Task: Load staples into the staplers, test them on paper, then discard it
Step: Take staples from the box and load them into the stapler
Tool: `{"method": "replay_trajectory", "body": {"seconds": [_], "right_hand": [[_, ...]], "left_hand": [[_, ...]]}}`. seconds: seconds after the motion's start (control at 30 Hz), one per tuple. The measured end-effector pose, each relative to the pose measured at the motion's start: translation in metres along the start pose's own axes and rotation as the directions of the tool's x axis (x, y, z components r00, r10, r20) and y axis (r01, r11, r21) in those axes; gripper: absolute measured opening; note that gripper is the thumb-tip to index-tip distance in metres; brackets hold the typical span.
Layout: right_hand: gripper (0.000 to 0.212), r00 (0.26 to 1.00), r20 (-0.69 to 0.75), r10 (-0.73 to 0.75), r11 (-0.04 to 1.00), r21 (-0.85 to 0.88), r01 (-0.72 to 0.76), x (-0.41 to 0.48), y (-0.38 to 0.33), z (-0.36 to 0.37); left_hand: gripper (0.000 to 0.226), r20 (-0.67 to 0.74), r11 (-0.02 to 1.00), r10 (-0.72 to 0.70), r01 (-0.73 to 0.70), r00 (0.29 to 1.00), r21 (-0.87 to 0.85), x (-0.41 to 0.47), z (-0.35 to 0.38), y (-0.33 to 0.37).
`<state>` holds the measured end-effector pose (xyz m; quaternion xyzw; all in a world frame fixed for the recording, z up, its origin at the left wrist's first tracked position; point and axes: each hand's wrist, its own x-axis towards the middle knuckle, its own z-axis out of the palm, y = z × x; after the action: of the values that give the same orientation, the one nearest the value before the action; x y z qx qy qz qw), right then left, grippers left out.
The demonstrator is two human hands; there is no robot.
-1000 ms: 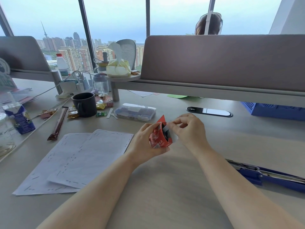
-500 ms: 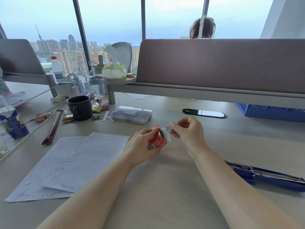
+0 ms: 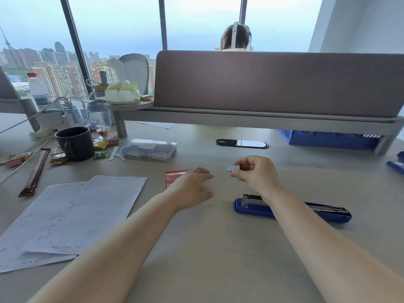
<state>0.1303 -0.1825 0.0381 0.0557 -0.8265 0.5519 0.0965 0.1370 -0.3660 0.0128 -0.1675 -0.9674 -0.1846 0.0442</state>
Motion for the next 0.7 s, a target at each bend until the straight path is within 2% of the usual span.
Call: {"method": "replay_trajectory", "body": {"seconds": [0.1,0.2,0.33,0.4,0.53,0.6,0.7], "right_hand": [[0.017,0.999,-0.028,-0.031,0.999,-0.032,0.030,-0.008,0.011,-0.026],[0.021,0.997,-0.053,-0.046,0.997,-0.063,0.043,-0.015,0.024,-0.048],[0.023,0.996,-0.055,-0.069,0.988,-0.142,0.061,-0.022,0.036,-0.062],[0.027,0.998,-0.036,-0.052,0.992,-0.116,0.047,-0.026,0.041,-0.063],[0.023,0.999,-0.025,-0.031,0.997,-0.077,0.029,-0.033,0.045,-0.063],[0.016,0.999,0.008,-0.031,0.993,-0.110,0.032,-0.035,0.046,-0.064],[0.018,0.999,0.026,-0.046,0.985,-0.167,0.049,-0.038,0.047,-0.066]], "left_hand": [[0.060,0.083,0.995,0.068,-0.062,0.994,-0.074,0.006,0.009,0.027],[0.059,0.123,0.985,0.090,-0.070,0.988,-0.158,0.011,0.022,0.047],[0.033,0.064,0.969,0.083,-0.065,0.995,-0.239,0.018,0.034,0.060],[0.023,0.016,0.960,0.077,-0.070,0.997,-0.272,0.018,0.039,0.061],[0.018,-0.068,0.934,0.078,-0.097,0.995,-0.345,0.015,0.050,0.059],[0.018,-0.087,0.928,0.074,-0.101,0.993,-0.360,0.014,0.052,0.059],[0.018,-0.093,0.924,0.069,-0.098,0.993,-0.370,0.014,0.052,0.059]]}}
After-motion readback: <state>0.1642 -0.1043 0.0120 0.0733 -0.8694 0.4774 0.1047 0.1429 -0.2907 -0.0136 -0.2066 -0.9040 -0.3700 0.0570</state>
